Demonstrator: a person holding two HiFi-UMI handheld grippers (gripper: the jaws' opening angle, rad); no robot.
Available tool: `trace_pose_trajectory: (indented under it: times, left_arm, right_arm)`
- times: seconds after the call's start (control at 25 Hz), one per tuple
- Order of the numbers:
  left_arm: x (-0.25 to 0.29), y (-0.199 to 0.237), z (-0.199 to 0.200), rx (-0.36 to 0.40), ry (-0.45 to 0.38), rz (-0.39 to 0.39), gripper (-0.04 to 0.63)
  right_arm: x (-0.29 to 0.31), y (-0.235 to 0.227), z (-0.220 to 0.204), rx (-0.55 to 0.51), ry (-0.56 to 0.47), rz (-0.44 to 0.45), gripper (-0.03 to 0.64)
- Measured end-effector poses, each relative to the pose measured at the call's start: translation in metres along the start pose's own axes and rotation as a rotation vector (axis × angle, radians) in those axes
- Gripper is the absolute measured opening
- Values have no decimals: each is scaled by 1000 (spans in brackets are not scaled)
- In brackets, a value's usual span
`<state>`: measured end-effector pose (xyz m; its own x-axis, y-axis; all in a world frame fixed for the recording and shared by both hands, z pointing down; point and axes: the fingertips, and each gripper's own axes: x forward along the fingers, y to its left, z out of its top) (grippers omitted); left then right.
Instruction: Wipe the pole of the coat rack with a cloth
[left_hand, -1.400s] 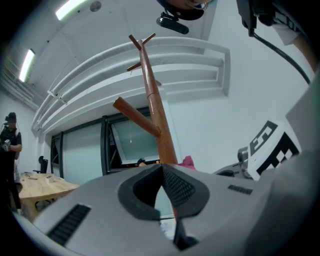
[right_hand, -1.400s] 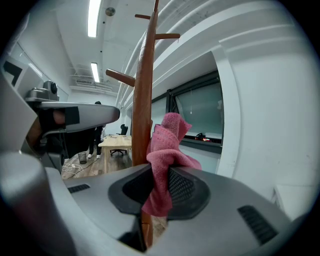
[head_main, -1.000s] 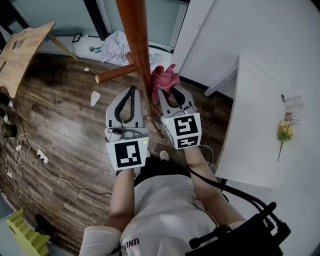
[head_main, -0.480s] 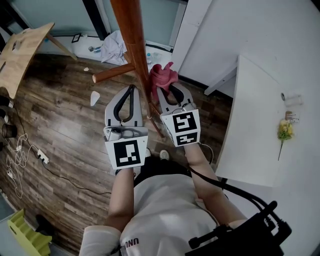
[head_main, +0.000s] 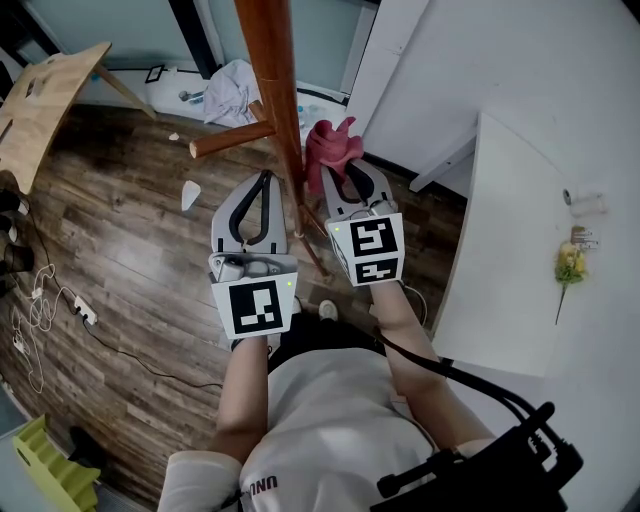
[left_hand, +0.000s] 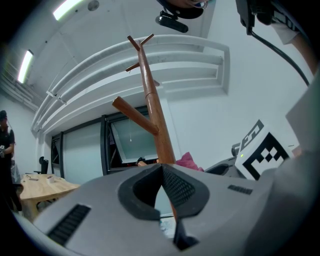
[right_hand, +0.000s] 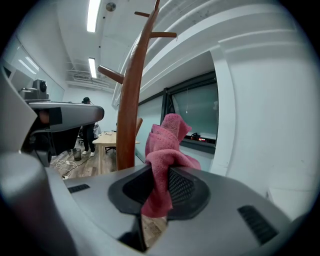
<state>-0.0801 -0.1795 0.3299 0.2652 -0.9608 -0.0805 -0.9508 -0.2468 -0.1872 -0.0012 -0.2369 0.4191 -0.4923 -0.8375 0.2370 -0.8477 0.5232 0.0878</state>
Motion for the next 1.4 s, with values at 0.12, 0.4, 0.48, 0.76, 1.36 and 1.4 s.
trace_pose_trajectory:
  times: [0.12,0.4,0.48,0.76,1.36,1.4]
  left_arm:
    - [1,0,-1,-5,0,1,12]
    - [4,-1,0,-13,2,-1,12]
    - [4,-1,0,-15,2,0,12]
    - [6,-3,1,-6,0,-4,12]
    - [7,-5,0,-8,2,-9,12]
    - [7,-6,0,-7,2,-11,12]
  right_arm:
    - [0,-5,1,1,-4,-12,80]
    - [1,-15,4,5,-9,-30,80]
    - [1,-16,5,5,-11,-34,80]
    - [2,-26,8,7,-16,-52,80]
    - [-3,-49,7,24,-19,-113,80]
    - [-4,-50,6,25,-19,-118,80]
